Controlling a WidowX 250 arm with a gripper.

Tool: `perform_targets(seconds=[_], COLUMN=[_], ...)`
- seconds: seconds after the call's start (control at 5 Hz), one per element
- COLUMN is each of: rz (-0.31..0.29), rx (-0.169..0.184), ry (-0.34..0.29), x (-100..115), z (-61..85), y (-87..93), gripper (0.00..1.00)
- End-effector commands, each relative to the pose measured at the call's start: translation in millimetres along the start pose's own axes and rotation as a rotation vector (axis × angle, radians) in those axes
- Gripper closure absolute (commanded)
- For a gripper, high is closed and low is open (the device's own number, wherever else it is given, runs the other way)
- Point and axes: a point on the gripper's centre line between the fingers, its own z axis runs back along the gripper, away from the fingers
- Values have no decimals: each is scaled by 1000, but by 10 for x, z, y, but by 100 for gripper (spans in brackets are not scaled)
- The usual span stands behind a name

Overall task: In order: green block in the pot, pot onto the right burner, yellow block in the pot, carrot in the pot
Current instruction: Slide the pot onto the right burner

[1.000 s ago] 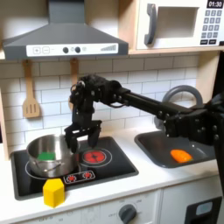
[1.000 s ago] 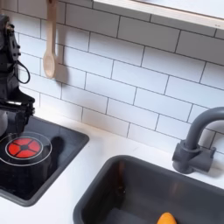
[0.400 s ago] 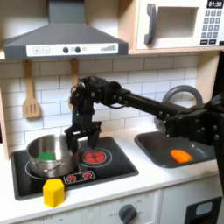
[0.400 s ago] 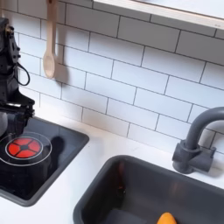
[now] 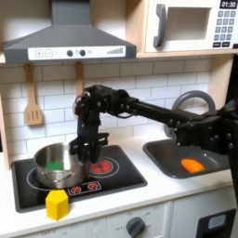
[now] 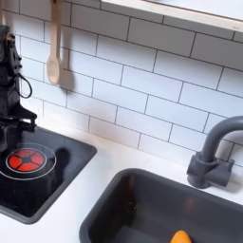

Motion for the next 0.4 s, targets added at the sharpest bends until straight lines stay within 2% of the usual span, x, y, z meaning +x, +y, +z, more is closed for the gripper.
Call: perform_targets(seconds=[0.0, 0.2], rz=[-39, -55], rx=[-17, -41], ry=[-20, -14], x=[-21, -53], z=[118, 140], y=[-71, -166], gripper=[100, 100])
